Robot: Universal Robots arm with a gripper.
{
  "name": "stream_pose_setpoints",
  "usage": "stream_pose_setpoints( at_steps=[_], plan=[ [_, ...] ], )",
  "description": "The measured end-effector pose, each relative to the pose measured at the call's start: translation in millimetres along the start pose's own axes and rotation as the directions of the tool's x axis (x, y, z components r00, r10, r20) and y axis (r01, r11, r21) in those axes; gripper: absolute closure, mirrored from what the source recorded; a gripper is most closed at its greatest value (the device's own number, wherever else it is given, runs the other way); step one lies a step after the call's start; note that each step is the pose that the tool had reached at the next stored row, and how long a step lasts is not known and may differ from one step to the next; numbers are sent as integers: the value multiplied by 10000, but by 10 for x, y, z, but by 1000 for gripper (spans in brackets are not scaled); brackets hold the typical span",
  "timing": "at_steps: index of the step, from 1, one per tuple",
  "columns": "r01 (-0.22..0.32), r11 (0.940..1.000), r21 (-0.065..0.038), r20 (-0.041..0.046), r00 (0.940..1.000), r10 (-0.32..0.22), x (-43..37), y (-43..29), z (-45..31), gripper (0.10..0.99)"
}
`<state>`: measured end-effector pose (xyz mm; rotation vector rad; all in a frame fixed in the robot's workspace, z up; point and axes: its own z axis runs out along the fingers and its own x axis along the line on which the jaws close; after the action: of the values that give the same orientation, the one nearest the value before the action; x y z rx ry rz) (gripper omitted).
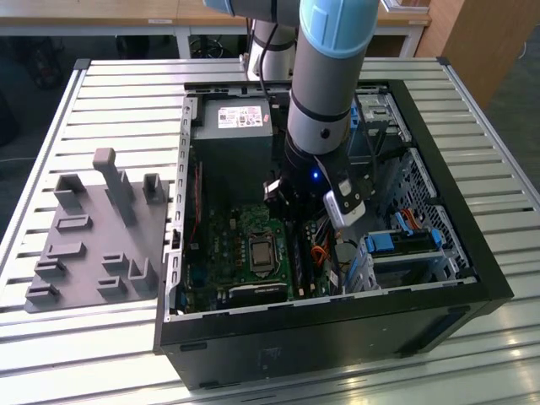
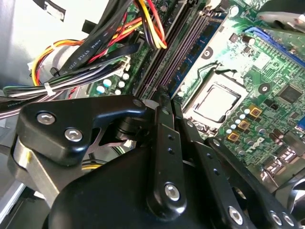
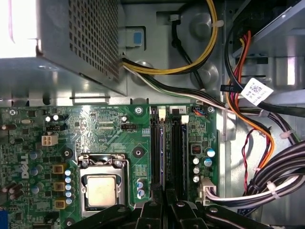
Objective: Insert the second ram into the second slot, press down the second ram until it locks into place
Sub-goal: 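Press down the second ram until it locks into place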
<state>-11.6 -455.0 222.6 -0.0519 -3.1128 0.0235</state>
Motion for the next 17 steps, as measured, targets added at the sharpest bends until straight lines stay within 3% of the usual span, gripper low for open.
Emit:
stream_pose_setpoints(
  at_steps=[17],
  plan=[
    [112,9999,-23,2,9999,-112,-17,4,38,949]
  ],
)
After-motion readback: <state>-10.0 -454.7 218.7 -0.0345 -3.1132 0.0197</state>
